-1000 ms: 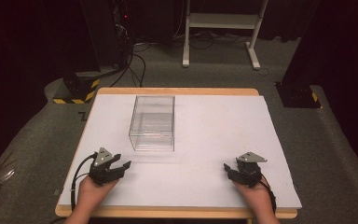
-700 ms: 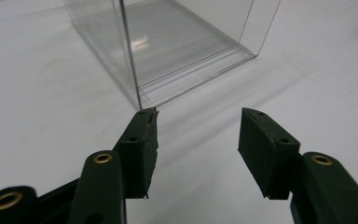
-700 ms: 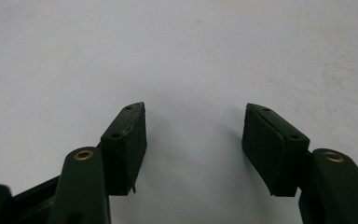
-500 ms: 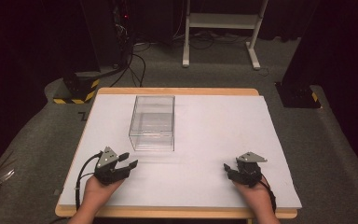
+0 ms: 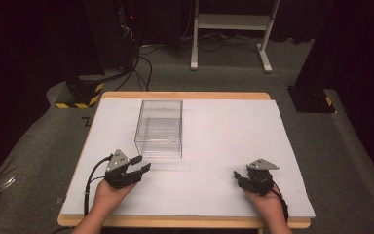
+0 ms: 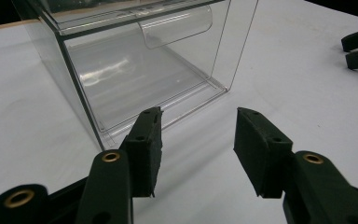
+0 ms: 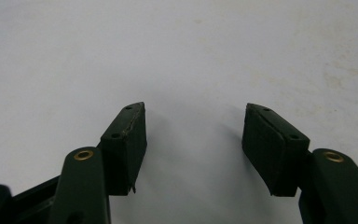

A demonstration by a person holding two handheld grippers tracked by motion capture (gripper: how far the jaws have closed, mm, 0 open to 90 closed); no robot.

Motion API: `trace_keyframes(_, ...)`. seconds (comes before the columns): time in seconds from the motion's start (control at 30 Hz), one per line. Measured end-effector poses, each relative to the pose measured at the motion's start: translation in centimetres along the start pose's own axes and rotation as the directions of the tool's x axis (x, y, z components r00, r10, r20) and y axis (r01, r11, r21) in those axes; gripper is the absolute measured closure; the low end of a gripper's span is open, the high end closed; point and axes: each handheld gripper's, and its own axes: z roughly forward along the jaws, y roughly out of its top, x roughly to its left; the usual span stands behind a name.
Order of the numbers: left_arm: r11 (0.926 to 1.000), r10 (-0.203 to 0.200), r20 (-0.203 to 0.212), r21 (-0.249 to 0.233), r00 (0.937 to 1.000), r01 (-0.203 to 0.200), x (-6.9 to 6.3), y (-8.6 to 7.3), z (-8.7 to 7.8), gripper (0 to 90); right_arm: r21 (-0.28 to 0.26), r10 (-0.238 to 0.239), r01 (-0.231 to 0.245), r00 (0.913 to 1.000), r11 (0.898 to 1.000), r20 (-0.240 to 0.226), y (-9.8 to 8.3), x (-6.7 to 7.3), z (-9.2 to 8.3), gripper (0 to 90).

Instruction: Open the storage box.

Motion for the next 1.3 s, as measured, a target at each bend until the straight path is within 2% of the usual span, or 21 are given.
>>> trace_keyframes(0.07,0.9998,-0.018,-0.005,-0.012,0.9998,0.018,0.2,0.4,0.5,51.3,0.001,0.002,-0.002,1.0,1.0,-0.001,0.0,0.0,0.0,39.8)
trace_keyframes(0.2,0.9999,-0.015,-0.019,-0.003,0.9997,0.015,0.4,0.8,1.0,51.3,0.0,0.001,-0.001,1.0,1.0,-0.001,0.0,0.0,0.0,39.8)
trace_keyframes(0.3,0.9989,-0.048,-0.011,0.002,0.9988,0.048,0.8,1.2,1.7,51.4,0.0,0.001,-0.001,1.0,1.0,-0.001,0.0,0.0,0.0,39.7)
trace_keyframes(0.43,0.9993,-0.038,-0.014,0.005,0.9992,0.038,1.0,1.4,2.2,51.5,0.0,0.001,-0.001,1.0,1.0,-0.001,0.0,0.0,0.0,39.7)
trace_keyframes(0.67,0.9977,-0.064,-0.012,-0.023,0.9979,0.064,1.9,2.0,2.7,53.1,0.0,0.001,-0.001,1.0,1.0,-0.001,0.0,0.0,0.0,39.7)
trace_keyframes(0.73,0.9956,-0.092,-0.004,-0.019,0.9957,0.092,2.3,2.0,2.9,53.6,0.0,0.001,-0.001,1.0,1.0,-0.001,0.0,0.0,0.0,39.7)
trace_keyframes(0.83,0.9947,-0.101,-0.007,-0.018,0.9949,0.101,2.7,2.0,3.0,52.8,0.0,0.001,-0.001,1.0,1.0,-0.001,0.0,0.0,0.0,39.7)
trace_keyframes(0.87,0.9937,-0.109,0.005,-0.023,0.994,0.11,2.8,2.0,3.2,51.2,0.0,0.001,-0.001,1.0,1.0,-0.001,0.0,0.0,0.0,39.7)
trace_keyframes(1.0,0.9924,-0.116,0.022,-0.038,0.993,0.117,3.1,1.9,3.5,49.1,-0.001,0.001,-0.001,1.0,1.0,0.0,0.0,0.0,0.0,39.7)
trace_keyframes(1.3,0.9909,-0.121,0.039,-0.055,0.9919,0.123,3.4,2.0,4.1,52.4,-0.001,0.001,-0.001,1.0,1.0,0.0,0.0,0.0,0.0,39.8)
